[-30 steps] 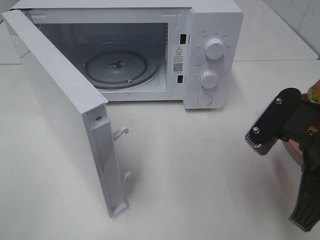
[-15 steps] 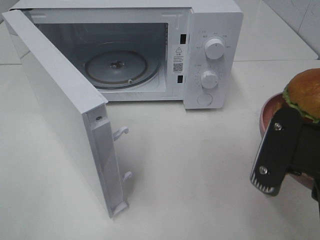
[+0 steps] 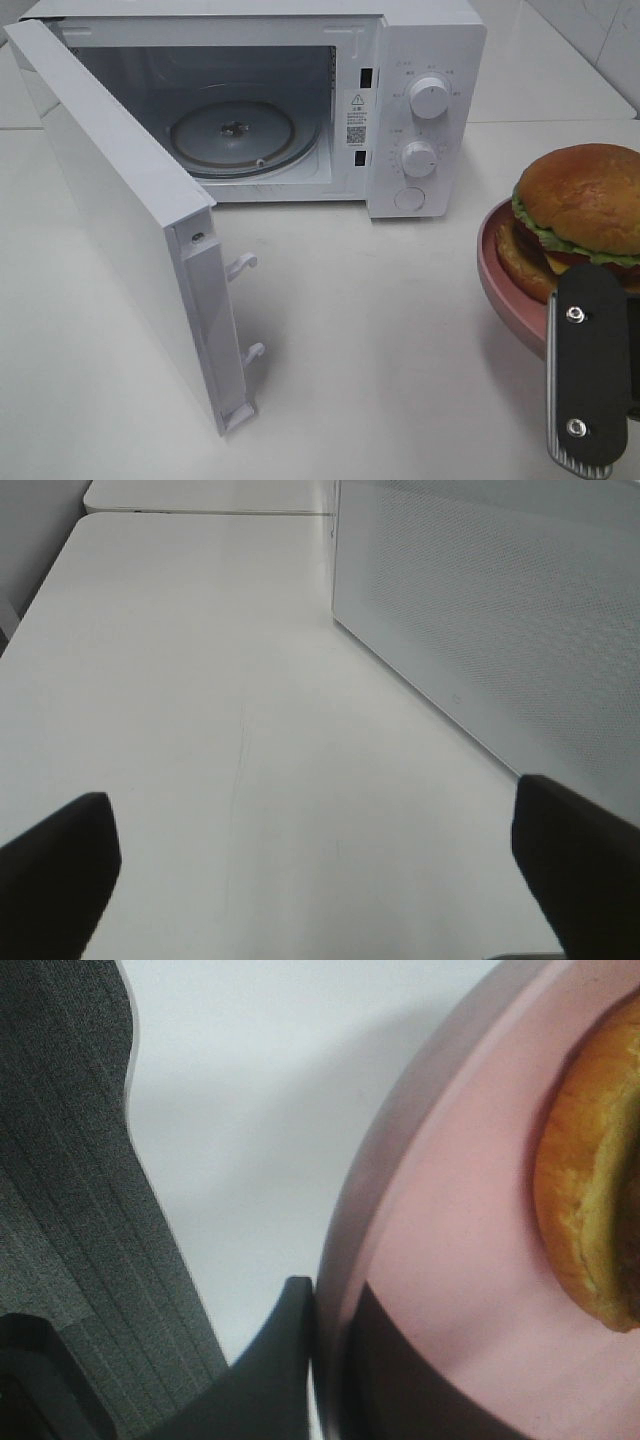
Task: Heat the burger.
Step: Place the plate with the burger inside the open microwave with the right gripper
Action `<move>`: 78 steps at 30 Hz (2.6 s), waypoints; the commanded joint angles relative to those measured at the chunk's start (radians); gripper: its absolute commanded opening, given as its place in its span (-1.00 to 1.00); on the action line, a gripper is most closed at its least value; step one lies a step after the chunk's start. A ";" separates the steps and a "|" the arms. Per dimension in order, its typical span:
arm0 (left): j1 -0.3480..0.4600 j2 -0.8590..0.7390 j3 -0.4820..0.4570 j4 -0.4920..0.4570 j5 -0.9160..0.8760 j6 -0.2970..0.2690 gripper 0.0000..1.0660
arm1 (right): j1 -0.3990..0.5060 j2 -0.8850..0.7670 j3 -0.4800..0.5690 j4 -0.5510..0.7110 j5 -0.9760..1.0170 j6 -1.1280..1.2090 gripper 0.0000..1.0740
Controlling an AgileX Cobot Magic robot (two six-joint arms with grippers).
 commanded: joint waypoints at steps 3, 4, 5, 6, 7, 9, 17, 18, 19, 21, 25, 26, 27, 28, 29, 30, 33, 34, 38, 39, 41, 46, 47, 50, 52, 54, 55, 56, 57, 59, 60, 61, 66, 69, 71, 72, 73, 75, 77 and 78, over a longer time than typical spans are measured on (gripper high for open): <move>-0.002 -0.015 0.000 -0.002 -0.014 -0.003 0.88 | 0.007 -0.008 0.001 -0.067 -0.012 -0.040 -0.99; -0.002 -0.015 0.000 -0.002 -0.014 -0.003 0.88 | 0.007 -0.008 0.001 -0.074 -0.010 -0.050 -0.99; -0.002 -0.015 0.000 -0.002 -0.014 -0.003 0.88 | 0.007 -0.008 0.001 -0.077 -0.011 -0.054 -0.98; -0.002 -0.015 0.000 -0.002 -0.014 -0.003 0.88 | 0.007 -0.008 0.001 -0.077 -0.011 -0.054 -0.98; -0.002 -0.015 0.000 -0.002 -0.014 -0.003 0.88 | 0.007 -0.008 0.001 -0.077 -0.021 -0.054 -0.98; -0.002 -0.015 0.000 -0.002 -0.014 -0.003 0.88 | 0.007 -0.008 0.001 -0.076 -0.049 -0.053 -0.97; -0.002 -0.015 0.000 -0.002 -0.014 -0.003 0.88 | 0.003 -0.008 0.001 -0.089 -0.199 -0.175 -1.00; -0.002 -0.015 0.000 -0.002 -0.014 -0.003 0.88 | 0.003 -0.008 0.001 -0.089 -0.199 -0.175 -1.00; -0.002 -0.015 0.000 -0.002 -0.014 -0.003 0.88 | 0.003 -0.008 0.001 -0.103 -0.218 -0.195 -1.00; -0.002 -0.015 0.000 -0.002 -0.014 -0.003 0.88 | 0.003 -0.008 0.001 -0.123 -0.232 -0.197 -1.00; -0.002 -0.015 0.000 -0.002 -0.014 -0.003 0.88 | 0.003 -0.008 0.001 -0.153 -0.272 -0.212 -1.00; -0.002 -0.015 0.000 -0.002 -0.014 -0.003 0.88 | 0.003 -0.008 0.001 -0.153 -0.272 -0.212 -1.00; -0.002 -0.015 0.000 -0.002 -0.014 -0.003 0.88 | 0.003 -0.008 0.001 -0.152 -0.282 -0.222 -1.00; -0.002 -0.015 0.000 -0.002 -0.014 -0.003 0.88 | 0.003 -0.005 0.001 -0.152 -0.304 -0.251 -1.00; -0.002 -0.015 0.000 -0.002 -0.014 -0.003 0.88 | 0.003 -0.005 0.001 -0.152 -0.304 -0.251 -1.00; -0.002 -0.015 0.000 -0.002 -0.014 -0.003 0.88 | 0.002 -0.005 0.001 -0.153 -0.317 -0.278 -1.00; -0.002 -0.015 0.000 -0.002 -0.014 -0.003 0.88 | -0.038 -0.005 0.001 -0.142 -0.354 -0.301 -1.00; -0.002 -0.015 0.000 -0.002 -0.014 -0.003 0.88 | -0.038 -0.005 0.001 -0.142 -0.354 -0.301 -1.00; -0.002 -0.015 0.000 -0.002 -0.014 -0.003 0.88 | -0.167 -0.005 0.001 -0.134 -0.436 -0.402 -1.00; -0.002 -0.015 0.000 -0.002 -0.014 -0.003 0.88 | -0.184 -0.005 0.001 -0.123 -0.450 -0.434 -1.00; -0.002 -0.015 0.000 -0.002 -0.014 -0.003 0.88 | -0.219 0.001 0.001 -0.099 -0.477 -0.497 -1.00; -0.002 -0.015 0.000 -0.002 -0.014 -0.003 0.88 | -0.313 0.053 0.001 -0.023 -0.520 -0.686 -1.00; -0.002 -0.015 0.000 -0.002 -0.014 -0.003 0.88 | -0.313 0.053 0.001 -0.023 -0.520 -0.686 -1.00; -0.002 -0.015 0.000 -0.002 -0.014 -0.003 0.88 | -0.356 0.092 0.001 0.024 -0.570 -0.777 -1.00; -0.002 -0.015 0.000 -0.002 -0.014 -0.003 0.88 | -0.385 0.118 0.001 0.050 -0.612 -0.814 -1.00; -0.002 -0.015 0.000 -0.002 -0.014 -0.003 0.88 | -0.425 0.155 0.000 0.081 -0.680 -0.874 -1.00; -0.002 -0.015 0.000 -0.002 -0.014 -0.003 0.88 | -0.425 0.155 0.000 0.081 -0.680 -0.874 -1.00; -0.002 -0.015 0.000 -0.002 -0.014 -0.003 0.88 | -0.450 0.180 0.000 0.098 -0.717 -0.926 -1.00; -0.002 -0.015 0.000 -0.002 -0.014 -0.003 0.88 | -0.473 0.206 0.000 0.127 -0.753 -0.999 -1.00; -0.002 -0.015 0.000 -0.002 -0.014 -0.003 0.88 | -0.485 0.219 0.000 0.143 -0.766 -1.033 -1.00; -0.002 -0.015 0.000 -0.002 -0.014 -0.003 0.88 | -0.485 0.219 0.000 0.143 -0.766 -1.033 -1.00; -0.002 -0.015 0.000 -0.002 -0.014 -0.003 0.88 | -0.504 0.243 -0.001 0.187 -0.800 -1.108 -1.00; -0.002 -0.015 0.000 -0.002 -0.014 -0.003 0.88 | -0.552 0.303 -0.001 0.335 -0.861 -1.340 -1.00; -0.002 -0.015 0.000 -0.002 -0.014 -0.003 0.88 | -0.588 0.334 -0.002 0.428 -0.895 -1.459 -1.00; -0.002 -0.015 0.000 -0.002 -0.014 -0.003 0.88 | -0.606 0.354 -0.010 0.478 -0.909 -1.519 -1.00; -0.002 -0.015 0.000 -0.002 -0.014 -0.003 0.88 | -0.614 0.365 -0.017 0.492 -0.911 -1.542 -1.00; -0.002 -0.015 0.000 -0.002 -0.014 -0.003 0.88 | -0.614 0.365 -0.017 0.492 -0.911 -1.542 -1.00; -0.002 -0.015 0.000 -0.002 -0.014 -0.003 0.88 | -0.625 0.403 -0.060 0.472 -0.909 -1.562 -1.00; -0.002 -0.015 0.000 -0.002 -0.014 -0.003 0.88 | -0.625 0.414 -0.069 0.467 -0.908 -1.561 -1.00; -0.002 -0.015 0.000 -0.002 -0.014 -0.003 0.88 | -0.625 0.414 -0.069 0.467 -0.908 -1.561 -1.00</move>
